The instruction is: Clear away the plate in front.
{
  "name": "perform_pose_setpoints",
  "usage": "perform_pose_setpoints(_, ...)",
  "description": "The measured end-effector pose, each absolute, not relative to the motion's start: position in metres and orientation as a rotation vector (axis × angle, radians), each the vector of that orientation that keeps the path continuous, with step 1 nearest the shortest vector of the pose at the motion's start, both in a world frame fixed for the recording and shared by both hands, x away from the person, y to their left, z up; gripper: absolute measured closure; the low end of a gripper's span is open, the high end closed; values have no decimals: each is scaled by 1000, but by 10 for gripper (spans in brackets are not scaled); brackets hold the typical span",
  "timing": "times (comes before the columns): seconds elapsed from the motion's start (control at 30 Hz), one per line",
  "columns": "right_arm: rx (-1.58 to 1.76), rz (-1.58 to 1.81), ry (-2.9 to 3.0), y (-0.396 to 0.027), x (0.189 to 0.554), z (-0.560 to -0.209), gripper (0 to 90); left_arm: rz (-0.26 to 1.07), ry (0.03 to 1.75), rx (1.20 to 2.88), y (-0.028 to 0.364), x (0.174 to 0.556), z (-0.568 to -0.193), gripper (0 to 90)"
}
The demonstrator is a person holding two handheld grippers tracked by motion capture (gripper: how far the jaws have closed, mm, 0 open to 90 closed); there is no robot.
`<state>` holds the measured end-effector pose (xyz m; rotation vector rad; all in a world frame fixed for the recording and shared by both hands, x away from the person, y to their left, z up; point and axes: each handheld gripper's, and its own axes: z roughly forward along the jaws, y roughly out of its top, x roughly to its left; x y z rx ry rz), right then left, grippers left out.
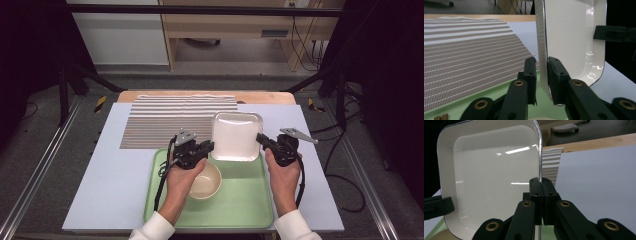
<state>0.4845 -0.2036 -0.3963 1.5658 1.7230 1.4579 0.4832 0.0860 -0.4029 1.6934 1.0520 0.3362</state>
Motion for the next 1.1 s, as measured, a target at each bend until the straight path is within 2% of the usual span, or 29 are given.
perform_pose_setpoints(0.2, 1613, 1435, 1707, -218, 487, -395, 887, 417, 998, 1636, 97, 480, -394, 544)
perform_pose_setpoints(0.57, 1675, 1365, 1728, -235, 485, -396, 887, 633, 954, 1583, 130, 476, -378, 264)
perform_pose_setpoints(1.1, 1744, 1311, 1795, -243, 477, -412, 888, 867, 1018, 1550, 205, 454, -379, 191)
